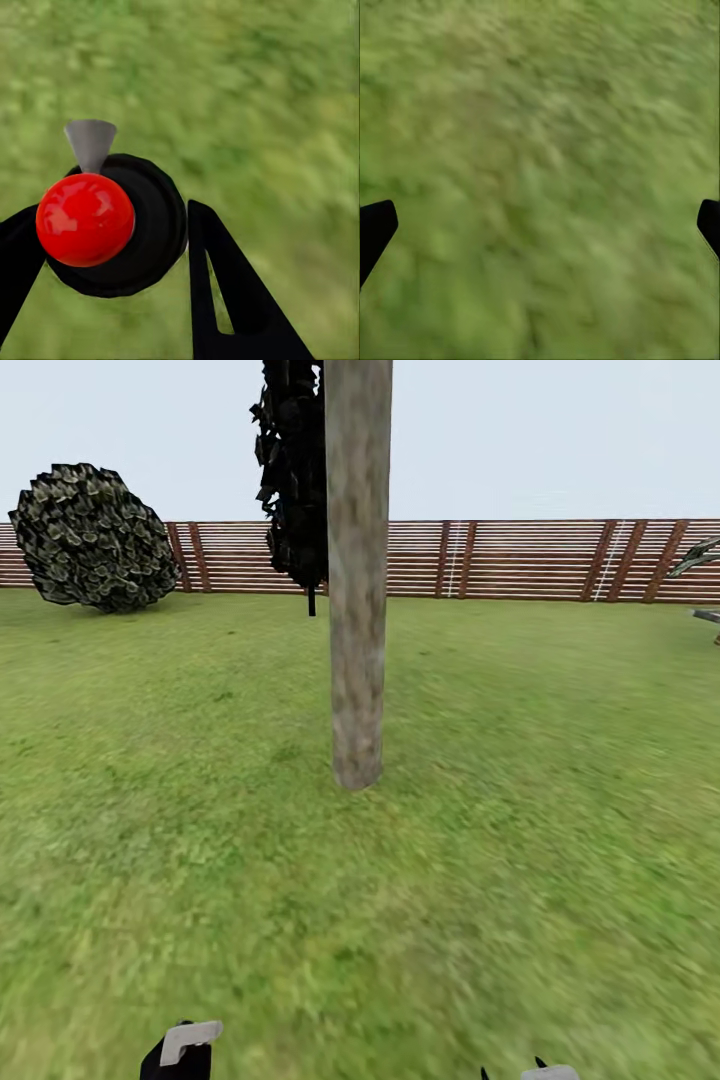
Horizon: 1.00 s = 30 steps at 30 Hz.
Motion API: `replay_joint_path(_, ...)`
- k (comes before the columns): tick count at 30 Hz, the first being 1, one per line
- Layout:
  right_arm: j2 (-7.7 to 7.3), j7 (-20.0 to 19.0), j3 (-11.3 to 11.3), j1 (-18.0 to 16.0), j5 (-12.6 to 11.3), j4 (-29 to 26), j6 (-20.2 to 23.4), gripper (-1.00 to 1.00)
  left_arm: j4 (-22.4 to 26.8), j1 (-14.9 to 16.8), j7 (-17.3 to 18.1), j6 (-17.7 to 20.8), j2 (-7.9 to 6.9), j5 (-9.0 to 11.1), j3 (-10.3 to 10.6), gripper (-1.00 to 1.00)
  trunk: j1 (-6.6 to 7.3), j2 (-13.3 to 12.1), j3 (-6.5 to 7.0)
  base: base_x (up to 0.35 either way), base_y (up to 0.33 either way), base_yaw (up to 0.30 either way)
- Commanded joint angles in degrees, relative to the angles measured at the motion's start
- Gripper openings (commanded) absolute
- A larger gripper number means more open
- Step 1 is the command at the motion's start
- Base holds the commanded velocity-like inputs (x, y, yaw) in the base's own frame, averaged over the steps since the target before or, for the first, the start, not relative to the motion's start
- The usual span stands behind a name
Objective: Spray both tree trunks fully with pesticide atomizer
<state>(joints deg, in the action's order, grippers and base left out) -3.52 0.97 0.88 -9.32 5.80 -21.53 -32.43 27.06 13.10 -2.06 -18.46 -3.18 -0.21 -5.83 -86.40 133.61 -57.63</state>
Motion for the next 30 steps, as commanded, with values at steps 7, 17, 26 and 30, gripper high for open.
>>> replay_joint_path(7,0.0,0.0,0.0,0.0,0.0,0.0,0.0,1.0,0.0,0.0,0.0,0.0,0.01,-0.2,0.0,-1.0,0.0,0.0,0.0,0.338,0.0,0.0)
replay_joint_path(17,0.0,0.0,0.0,0.0,0.0,0.1,0.0,1.0,0.0,0.0,0.0,0.0,0.02,-0.3,0.0,-1.0,0.0,0.0,0.0,0.338,0.0,0.0)
replay_joint_path(26,-0.05,0.1,0.0,0.0,0.0,0.1,0.0,1.0,0.0,0.0,0.0,0.0,0.02,-0.1,0.0,-1.0,0.0,0.0,0.0,0.338,0.0,0.0)
replay_joint_path(30,-0.08,0.1,0.0,0.0,0.0,0.1,0.0,1.0,0.0,0.0,0.0,0.0,0.02,-0.1,0.0,-1.0,0.0,0.0,0.0,0.338,0.0,0.0)
